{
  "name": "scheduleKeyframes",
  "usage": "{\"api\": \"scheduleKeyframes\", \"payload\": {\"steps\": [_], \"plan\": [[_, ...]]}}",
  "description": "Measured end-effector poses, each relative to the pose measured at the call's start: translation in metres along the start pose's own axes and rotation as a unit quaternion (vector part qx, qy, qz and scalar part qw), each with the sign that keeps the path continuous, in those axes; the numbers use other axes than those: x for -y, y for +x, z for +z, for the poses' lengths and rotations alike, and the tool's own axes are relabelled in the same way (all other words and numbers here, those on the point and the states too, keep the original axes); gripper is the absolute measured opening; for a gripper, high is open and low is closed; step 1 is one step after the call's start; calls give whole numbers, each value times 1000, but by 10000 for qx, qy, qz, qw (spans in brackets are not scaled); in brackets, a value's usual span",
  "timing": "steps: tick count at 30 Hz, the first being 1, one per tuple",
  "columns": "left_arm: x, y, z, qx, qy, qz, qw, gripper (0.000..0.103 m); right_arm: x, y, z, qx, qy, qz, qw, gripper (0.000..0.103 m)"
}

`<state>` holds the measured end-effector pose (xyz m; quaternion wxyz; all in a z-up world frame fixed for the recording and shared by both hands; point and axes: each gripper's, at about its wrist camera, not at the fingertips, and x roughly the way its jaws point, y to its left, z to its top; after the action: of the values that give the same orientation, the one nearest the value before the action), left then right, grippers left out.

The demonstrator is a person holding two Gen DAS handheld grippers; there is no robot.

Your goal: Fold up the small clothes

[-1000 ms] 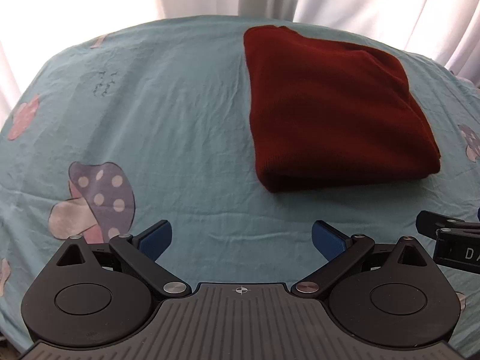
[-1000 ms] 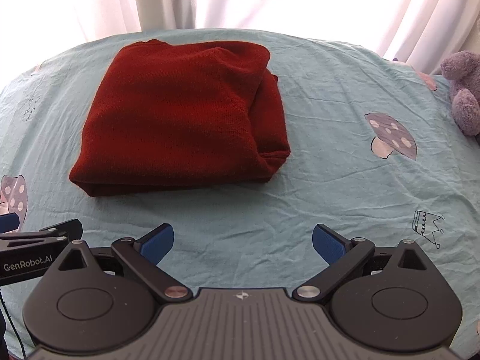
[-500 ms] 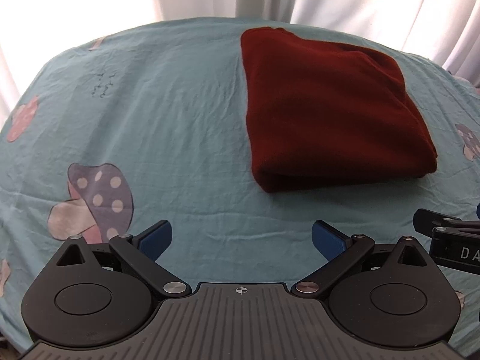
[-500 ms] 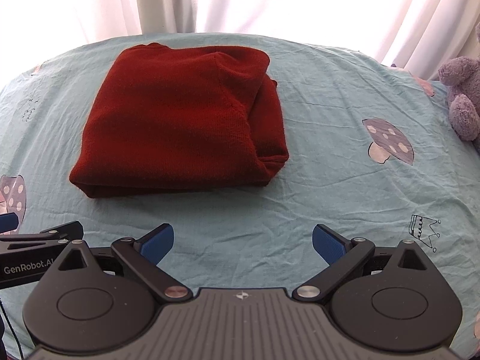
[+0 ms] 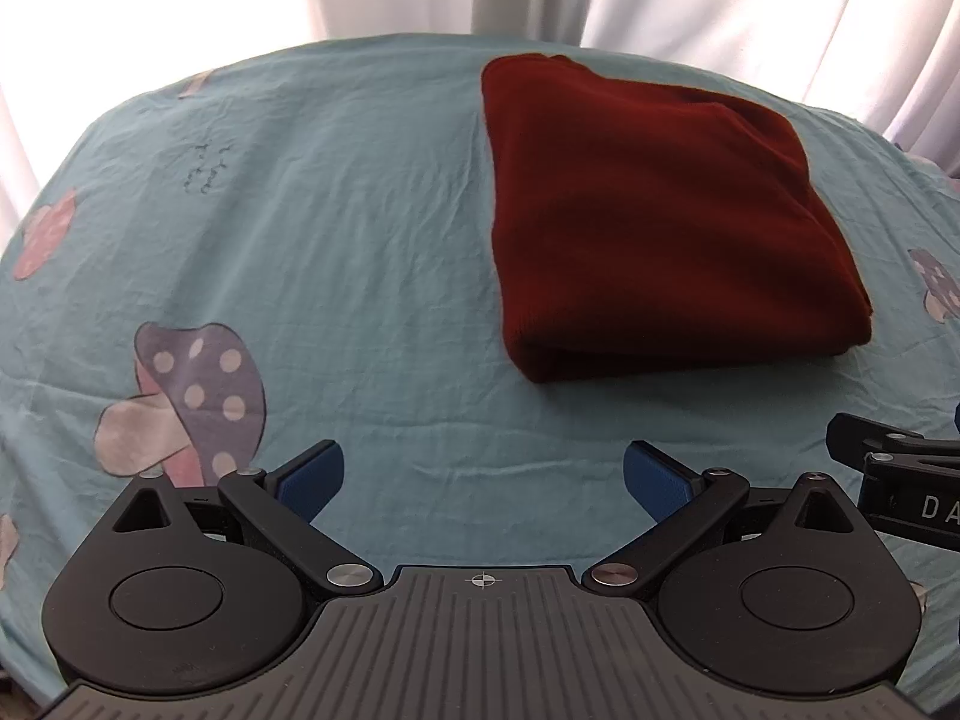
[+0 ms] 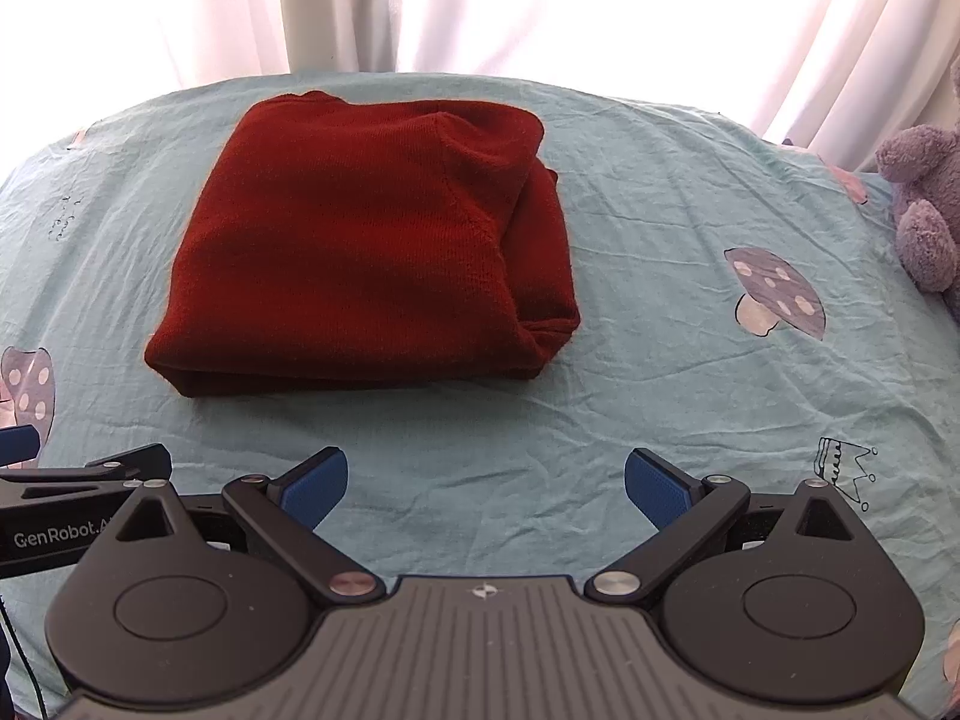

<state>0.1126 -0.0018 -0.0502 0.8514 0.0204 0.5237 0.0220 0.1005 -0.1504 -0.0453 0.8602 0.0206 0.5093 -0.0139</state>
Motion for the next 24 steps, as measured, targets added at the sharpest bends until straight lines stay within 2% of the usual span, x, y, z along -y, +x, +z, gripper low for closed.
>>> {"api": "scheduleKeyframes", "payload": {"steps": [24], "plan": [[2,-2,-2,19,19,-93,10000,102,-2,-4,-2,42,-3,-99,9999,99]]}}
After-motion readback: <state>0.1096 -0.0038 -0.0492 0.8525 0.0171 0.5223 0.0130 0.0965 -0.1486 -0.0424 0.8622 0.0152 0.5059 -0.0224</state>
